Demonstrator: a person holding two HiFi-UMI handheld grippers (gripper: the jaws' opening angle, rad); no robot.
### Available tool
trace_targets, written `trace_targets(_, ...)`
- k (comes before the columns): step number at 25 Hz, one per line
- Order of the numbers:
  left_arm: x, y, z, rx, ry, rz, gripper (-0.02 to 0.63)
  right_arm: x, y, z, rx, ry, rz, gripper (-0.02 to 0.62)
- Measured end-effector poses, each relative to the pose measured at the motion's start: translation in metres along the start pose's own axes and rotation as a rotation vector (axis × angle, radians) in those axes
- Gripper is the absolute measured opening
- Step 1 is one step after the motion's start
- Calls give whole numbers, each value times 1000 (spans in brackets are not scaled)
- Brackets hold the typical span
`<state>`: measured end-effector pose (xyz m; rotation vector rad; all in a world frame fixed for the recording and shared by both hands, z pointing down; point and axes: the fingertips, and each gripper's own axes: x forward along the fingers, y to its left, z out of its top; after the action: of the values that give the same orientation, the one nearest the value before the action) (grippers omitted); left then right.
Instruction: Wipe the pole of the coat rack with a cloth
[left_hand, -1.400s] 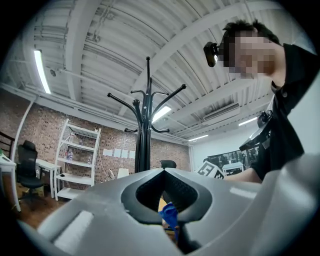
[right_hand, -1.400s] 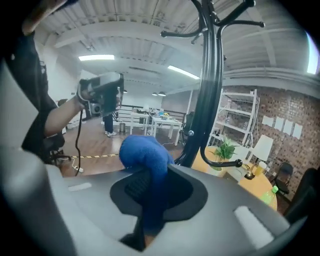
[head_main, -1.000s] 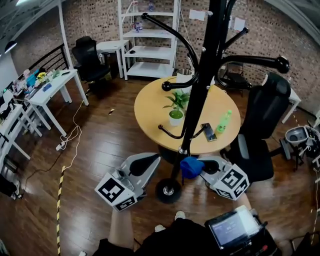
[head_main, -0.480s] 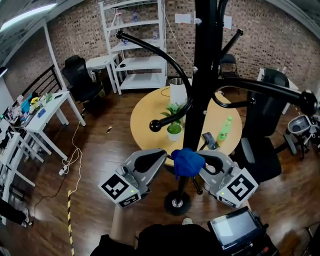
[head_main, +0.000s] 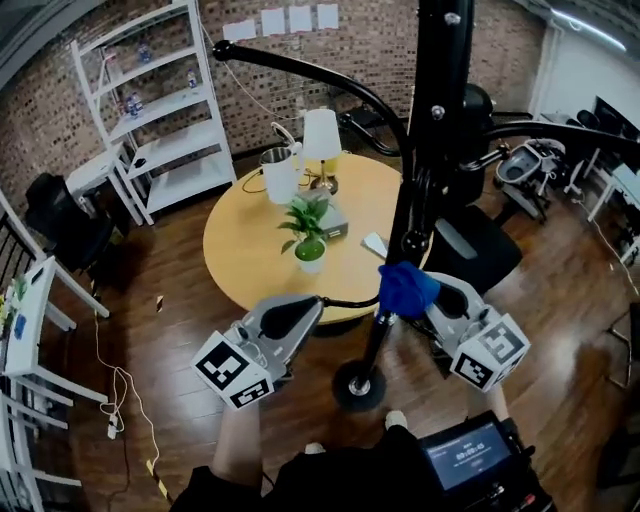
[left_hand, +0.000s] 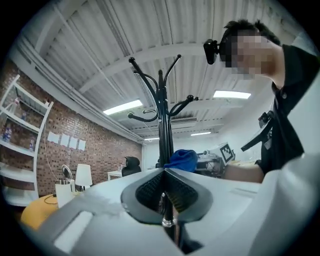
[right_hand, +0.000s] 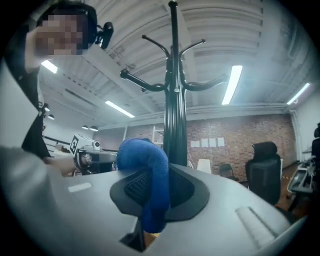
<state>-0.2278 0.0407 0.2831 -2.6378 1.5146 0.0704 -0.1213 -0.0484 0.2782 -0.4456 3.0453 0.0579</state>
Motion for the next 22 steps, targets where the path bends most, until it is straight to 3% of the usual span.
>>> trace_targets(3,4,-2,2,-20,-15,-99,0,-14,11,-18,19,59,-99,44)
trace_targets(7,27,-22,5,-35,-13,-200,0,-21,22,-31,-108,164,-151,45)
trace_targets(15,45,-42,-9,-30,64,-298,0,-14,31,-21,-178,123,-167,45)
trace_targets(19,58,-38,-17,-15,60,-417,0,0,24,-19,-295,113,-254,44)
trace_targets(22,60,-29,-15,-15,42,-487,0,10,16,-25,-327,149,-346,44)
